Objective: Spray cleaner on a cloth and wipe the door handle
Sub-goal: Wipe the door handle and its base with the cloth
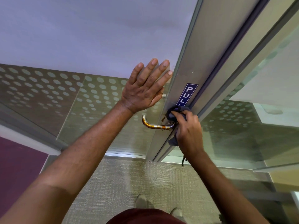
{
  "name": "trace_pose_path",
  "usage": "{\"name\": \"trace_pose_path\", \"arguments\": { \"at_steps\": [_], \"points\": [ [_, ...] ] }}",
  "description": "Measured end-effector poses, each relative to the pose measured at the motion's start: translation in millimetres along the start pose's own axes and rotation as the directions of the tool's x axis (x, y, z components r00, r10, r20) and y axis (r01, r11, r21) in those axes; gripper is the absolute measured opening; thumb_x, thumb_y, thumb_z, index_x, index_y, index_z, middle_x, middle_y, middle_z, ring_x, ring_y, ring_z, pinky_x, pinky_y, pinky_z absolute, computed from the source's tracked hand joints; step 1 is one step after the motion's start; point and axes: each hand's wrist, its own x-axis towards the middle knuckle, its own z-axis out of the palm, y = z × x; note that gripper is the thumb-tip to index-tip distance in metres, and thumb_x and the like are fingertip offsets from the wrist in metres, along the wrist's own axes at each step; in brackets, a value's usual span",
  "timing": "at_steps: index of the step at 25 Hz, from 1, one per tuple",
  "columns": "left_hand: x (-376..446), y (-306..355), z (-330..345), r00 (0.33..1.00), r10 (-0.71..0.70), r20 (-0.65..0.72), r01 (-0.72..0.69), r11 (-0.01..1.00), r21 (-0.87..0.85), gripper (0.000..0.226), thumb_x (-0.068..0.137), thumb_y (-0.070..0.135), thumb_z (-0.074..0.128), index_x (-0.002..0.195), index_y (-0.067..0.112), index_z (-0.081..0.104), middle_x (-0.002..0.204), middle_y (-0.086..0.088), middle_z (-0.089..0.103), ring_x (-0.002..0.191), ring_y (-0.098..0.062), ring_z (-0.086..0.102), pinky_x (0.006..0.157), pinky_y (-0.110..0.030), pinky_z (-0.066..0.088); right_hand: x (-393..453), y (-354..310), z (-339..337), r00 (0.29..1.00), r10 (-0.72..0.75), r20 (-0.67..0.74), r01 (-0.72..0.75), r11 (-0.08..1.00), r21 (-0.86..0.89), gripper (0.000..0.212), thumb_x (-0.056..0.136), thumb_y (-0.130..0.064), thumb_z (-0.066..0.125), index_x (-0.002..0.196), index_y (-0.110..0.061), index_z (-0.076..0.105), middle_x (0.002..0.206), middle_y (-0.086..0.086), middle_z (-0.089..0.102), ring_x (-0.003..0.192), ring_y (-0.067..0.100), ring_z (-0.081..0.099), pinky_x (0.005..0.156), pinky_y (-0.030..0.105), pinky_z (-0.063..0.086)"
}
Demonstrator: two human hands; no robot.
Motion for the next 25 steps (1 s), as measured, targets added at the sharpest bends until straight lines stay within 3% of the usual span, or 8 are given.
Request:
{"name": "trace_pose_path", "arguments": {
  "at_steps": [3, 6, 10, 13, 16, 21, 23, 25],
  "points": [
    [-2, -2, 0, 1.0, 0.002, -0.01, -0.002, 1.0, 0.018, 0.064, 0.099, 0.035, 0.057, 0.159, 0.017, 0.044, 0.168, -0.008, 0.03, 0.161, -0.031, 0.02, 0.133, -0.048, 0.009, -6, -15, 15, 0.978, 0.209, 0.008, -0.204, 0.945, 0.257, 0.055, 0.091, -0.001, 0.046, 0.142, -0.017, 0.06, 0.135, 0.012, 0.053, 0.112, 0.026, 0.05, 0.098, 0.038, 0.048],
    [-3, -3, 2, 1.0, -0.013, -0.012, 0.013, 1.0, 0.019, 0.065, 0.097, 0.035, 0.058, 0.159, 0.017, 0.044, 0.168, -0.007, 0.031, 0.165, -0.027, 0.01, 0.134, -0.048, 0.009, -5, -21, 23, 0.944, 0.326, 0.049, -0.315, 0.847, 0.427, 0.05, 0.098, -0.001, 0.045, 0.144, -0.017, 0.057, 0.139, 0.008, 0.05, 0.123, 0.022, 0.05, 0.108, 0.037, 0.046],
    [0, 2, 5, 1.0, 0.015, -0.001, -0.015, 1.0, 0.023, 0.065, 0.097, 0.035, 0.059, 0.158, 0.017, 0.045, 0.166, -0.008, 0.035, 0.157, -0.032, 0.025, 0.132, -0.048, 0.011, -6, -21, 20, 0.923, 0.382, 0.055, -0.369, 0.831, 0.415, 0.049, 0.099, 0.001, 0.047, 0.145, -0.015, 0.056, 0.142, 0.006, 0.053, 0.128, 0.021, 0.051, 0.11, 0.024, 0.037],
    [1, -1, 4, 1.0, 0.022, -0.004, -0.022, 1.0, 0.02, 0.065, 0.098, 0.036, 0.057, 0.158, 0.016, 0.045, 0.167, -0.008, 0.034, 0.157, -0.031, 0.025, 0.133, -0.048, 0.01, 1, -17, 14, 0.948, 0.316, 0.03, -0.313, 0.913, 0.261, 0.049, 0.095, -0.003, 0.043, 0.14, -0.014, 0.06, 0.133, 0.009, 0.06, 0.114, 0.027, 0.055, 0.101, 0.034, 0.048],
    [-5, -7, 0, 1.0, 0.006, -0.006, -0.006, 0.999, 0.033, 0.068, 0.097, 0.036, 0.059, 0.16, 0.016, 0.043, 0.176, -0.007, 0.021, 0.164, -0.028, 0.013, 0.134, -0.048, 0.009, 7, -20, 8, 0.992, 0.119, 0.033, -0.119, 0.993, 0.021, 0.044, 0.093, -0.009, 0.046, 0.133, -0.014, 0.065, 0.123, 0.009, 0.062, 0.096, 0.028, 0.053, 0.08, 0.04, 0.049],
    [-7, -8, 2, 1.0, -0.004, 0.004, 0.004, 0.999, 0.032, 0.069, 0.099, 0.035, 0.058, 0.162, 0.016, 0.039, 0.177, -0.006, 0.011, 0.165, -0.028, 0.008, 0.134, -0.049, 0.007, 17, -29, 7, 0.992, -0.077, 0.104, 0.096, 0.976, -0.197, 0.026, 0.103, -0.018, 0.049, 0.122, -0.02, 0.067, 0.123, 0.001, 0.059, 0.101, 0.025, 0.052, 0.076, 0.037, 0.043],
    [-6, -6, 3, 1.0, -0.002, 0.013, 0.001, 0.999, 0.032, 0.068, 0.1, 0.035, 0.056, 0.163, 0.016, 0.038, 0.178, -0.007, 0.01, 0.165, -0.028, 0.007, 0.134, -0.049, 0.007, 16, -27, 9, 0.977, -0.111, 0.183, 0.146, 0.971, -0.191, 0.031, 0.103, -0.019, 0.046, 0.126, -0.023, 0.067, 0.126, -0.001, 0.06, 0.105, 0.026, 0.053, 0.08, 0.039, 0.045],
    [-3, 0, 5, 1.0, 0.002, 0.015, -0.002, 1.0, 0.025, 0.066, 0.1, 0.035, 0.056, 0.162, 0.016, 0.04, 0.177, -0.007, 0.014, 0.165, -0.028, 0.007, 0.134, -0.048, 0.007, 12, -15, 5, 0.99, -0.046, 0.132, 0.055, 0.997, -0.059, 0.036, 0.099, -0.014, 0.05, 0.129, -0.022, 0.068, 0.126, -0.001, 0.061, 0.1, 0.025, 0.052, 0.079, 0.04, 0.046]
  ]
}}
